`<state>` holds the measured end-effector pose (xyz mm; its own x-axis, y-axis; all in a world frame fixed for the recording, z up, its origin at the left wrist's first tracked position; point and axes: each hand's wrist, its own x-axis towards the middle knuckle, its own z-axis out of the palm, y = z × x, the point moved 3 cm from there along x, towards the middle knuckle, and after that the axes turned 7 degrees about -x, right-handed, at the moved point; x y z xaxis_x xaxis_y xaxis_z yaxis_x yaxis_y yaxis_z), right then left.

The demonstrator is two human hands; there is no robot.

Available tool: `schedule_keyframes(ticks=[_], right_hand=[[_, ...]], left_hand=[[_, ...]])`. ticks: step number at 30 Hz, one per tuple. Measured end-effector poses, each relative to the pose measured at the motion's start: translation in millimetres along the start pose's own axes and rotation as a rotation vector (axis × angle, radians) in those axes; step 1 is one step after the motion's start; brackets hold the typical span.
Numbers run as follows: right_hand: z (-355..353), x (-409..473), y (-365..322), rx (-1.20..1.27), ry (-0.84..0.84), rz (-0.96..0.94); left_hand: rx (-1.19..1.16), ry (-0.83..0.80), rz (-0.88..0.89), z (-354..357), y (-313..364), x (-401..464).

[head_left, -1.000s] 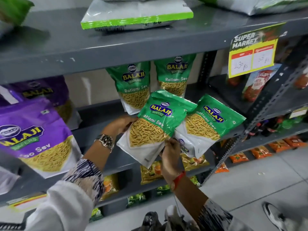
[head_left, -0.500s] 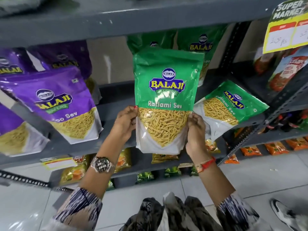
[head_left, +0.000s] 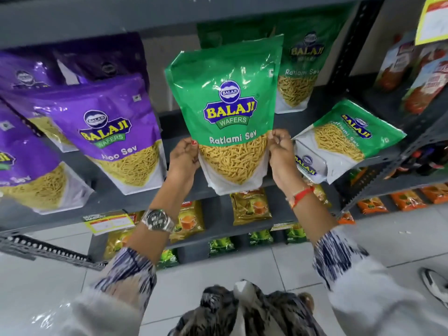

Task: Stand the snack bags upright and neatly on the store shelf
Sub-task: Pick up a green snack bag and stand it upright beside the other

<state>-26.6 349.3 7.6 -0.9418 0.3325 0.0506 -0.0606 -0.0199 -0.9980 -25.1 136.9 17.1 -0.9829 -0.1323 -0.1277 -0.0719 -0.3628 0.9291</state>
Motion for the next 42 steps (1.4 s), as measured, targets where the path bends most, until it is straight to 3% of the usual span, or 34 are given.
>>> schedule_keyframes(ticks=[11,26,30,34,38,42], right_hand=[[13,42,16,-0.070,-0.102,-0.024],[8,63,14,-0.019,-0.241,0.093],[-7,60,8,-0.128,-0.275,0.015],[-51,52,-3,-0.119,-0.065,-0.125],[-109,39,-4,-0.003,0.241,-0.108],[-164,27,15,0.008,0.546,0.021]], left_hand=[[-0.014,0.082,-0.006,17,-2,37],[-0.069,0.191,0.056,27,-13,54],[-0.031,0.432,0.317,32,-15,37],[0.070,0.613,0.543,55,-31,-2],[0.071,0.415,0.546,112,-61,-32],[0.325,-0.107,0.630,181,-72,-42]])
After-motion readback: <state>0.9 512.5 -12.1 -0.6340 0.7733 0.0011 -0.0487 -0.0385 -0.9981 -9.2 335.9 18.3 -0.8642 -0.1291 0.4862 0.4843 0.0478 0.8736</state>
